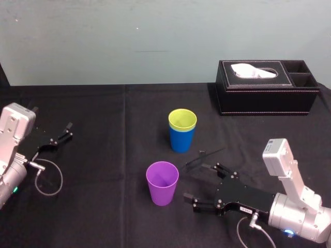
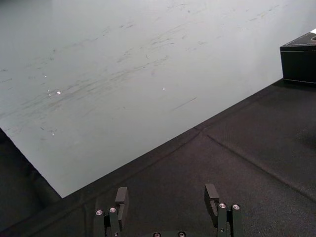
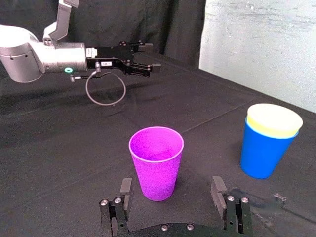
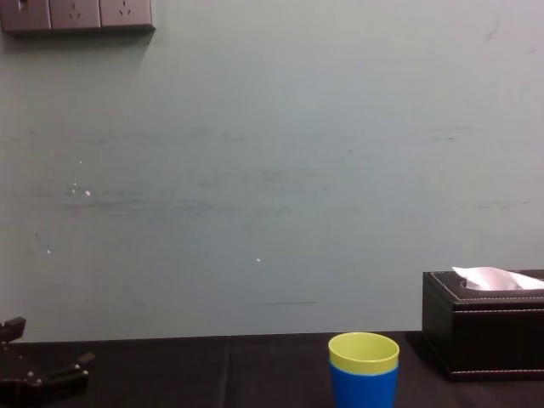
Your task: Stack the three plastic cups sequentially using one hand.
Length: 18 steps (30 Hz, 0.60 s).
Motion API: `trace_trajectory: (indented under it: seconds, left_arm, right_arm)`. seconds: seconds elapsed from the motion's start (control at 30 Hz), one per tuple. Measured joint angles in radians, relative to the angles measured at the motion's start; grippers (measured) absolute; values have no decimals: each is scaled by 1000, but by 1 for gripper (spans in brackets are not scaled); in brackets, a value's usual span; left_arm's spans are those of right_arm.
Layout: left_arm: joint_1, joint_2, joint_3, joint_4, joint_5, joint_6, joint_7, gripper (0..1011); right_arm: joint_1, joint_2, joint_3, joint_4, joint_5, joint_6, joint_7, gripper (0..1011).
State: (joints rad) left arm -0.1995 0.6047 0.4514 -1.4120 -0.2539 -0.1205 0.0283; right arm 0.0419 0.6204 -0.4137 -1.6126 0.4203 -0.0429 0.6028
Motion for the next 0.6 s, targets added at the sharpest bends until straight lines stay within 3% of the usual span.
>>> trace_trajectory:
  seconds: [0.6]
  left_arm:
    - [0,0,0,0,0,0,0,1010]
  right_arm:
    - [43,-32,-46,41,-22,6,1,1003]
